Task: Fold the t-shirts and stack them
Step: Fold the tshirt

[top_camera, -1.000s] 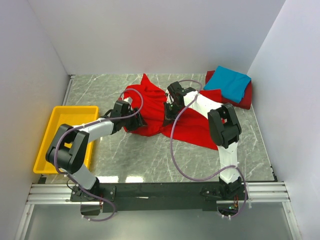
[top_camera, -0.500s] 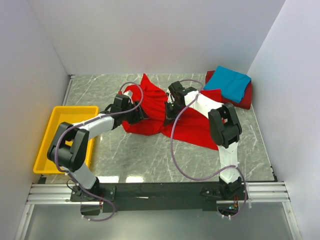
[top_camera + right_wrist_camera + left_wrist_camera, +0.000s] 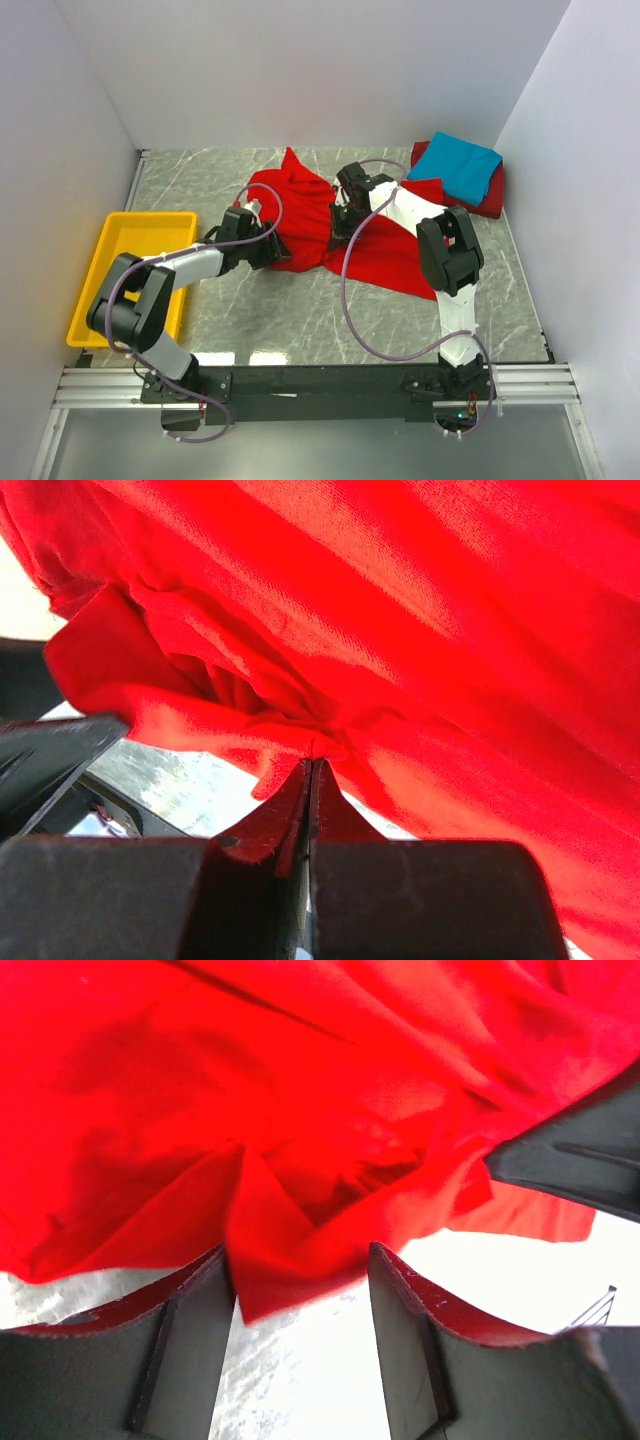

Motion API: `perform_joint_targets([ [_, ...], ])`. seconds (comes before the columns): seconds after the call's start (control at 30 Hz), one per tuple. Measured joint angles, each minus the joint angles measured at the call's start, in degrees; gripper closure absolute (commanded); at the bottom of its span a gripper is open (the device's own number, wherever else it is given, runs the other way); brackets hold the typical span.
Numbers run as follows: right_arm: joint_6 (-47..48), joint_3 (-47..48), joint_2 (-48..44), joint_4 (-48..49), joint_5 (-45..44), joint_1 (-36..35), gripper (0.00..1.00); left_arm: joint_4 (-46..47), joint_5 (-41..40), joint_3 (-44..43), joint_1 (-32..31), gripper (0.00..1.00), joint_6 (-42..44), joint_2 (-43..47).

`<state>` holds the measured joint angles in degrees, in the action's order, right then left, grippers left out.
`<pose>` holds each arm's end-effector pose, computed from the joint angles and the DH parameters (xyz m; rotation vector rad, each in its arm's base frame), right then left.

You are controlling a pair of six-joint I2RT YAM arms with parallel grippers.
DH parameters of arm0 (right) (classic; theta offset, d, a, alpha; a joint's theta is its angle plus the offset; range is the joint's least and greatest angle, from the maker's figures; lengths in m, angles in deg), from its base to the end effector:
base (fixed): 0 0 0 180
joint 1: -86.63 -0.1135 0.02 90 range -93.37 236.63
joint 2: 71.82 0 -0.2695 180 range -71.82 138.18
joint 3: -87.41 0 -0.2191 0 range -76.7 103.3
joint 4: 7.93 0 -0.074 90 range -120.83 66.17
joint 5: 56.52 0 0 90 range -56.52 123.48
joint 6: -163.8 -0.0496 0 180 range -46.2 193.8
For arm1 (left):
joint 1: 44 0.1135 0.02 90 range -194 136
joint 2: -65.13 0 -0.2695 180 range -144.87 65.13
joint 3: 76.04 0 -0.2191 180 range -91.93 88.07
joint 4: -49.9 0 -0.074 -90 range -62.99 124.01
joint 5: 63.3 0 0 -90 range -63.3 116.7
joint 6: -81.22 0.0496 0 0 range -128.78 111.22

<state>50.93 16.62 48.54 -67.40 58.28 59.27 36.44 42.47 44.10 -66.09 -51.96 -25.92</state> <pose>0.3552 0.2072 0.1914 -0.2236 2.9094 0.7918 0.2720 -0.1249 0.1839 -0.3133 2.4686 -0.8495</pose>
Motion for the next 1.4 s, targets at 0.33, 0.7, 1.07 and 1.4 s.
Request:
perform_joint_targets([
  [0.33, 0.0, -0.02, 0.0, 0.2, 0.11, 0.0, 1.0, 3.39, 0.81, 5.38, -0.13, 0.38, -1.33, 6.75],
  [0.7, -0.02, -0.87, -0.02, 0.5, 0.17, 0.0, 1.0, 4.66, 2.32, 5.27, -0.13, 0.4, -3.1, 6.8],
  [1.07, -0.02, -1.92, -0.04, 0.37, 0.04, 0.0, 1.0, 8.46, 4.46, 2.14, 1.33, 0.43, -5.97, 9.49],
  [1.4, -0.09, -1.51, -0.04, 0.24, 0.04, 0.0, 1.0, 5.46, 2.71, -2.14, 3.67, 0.4, -4.17, 3.32],
])
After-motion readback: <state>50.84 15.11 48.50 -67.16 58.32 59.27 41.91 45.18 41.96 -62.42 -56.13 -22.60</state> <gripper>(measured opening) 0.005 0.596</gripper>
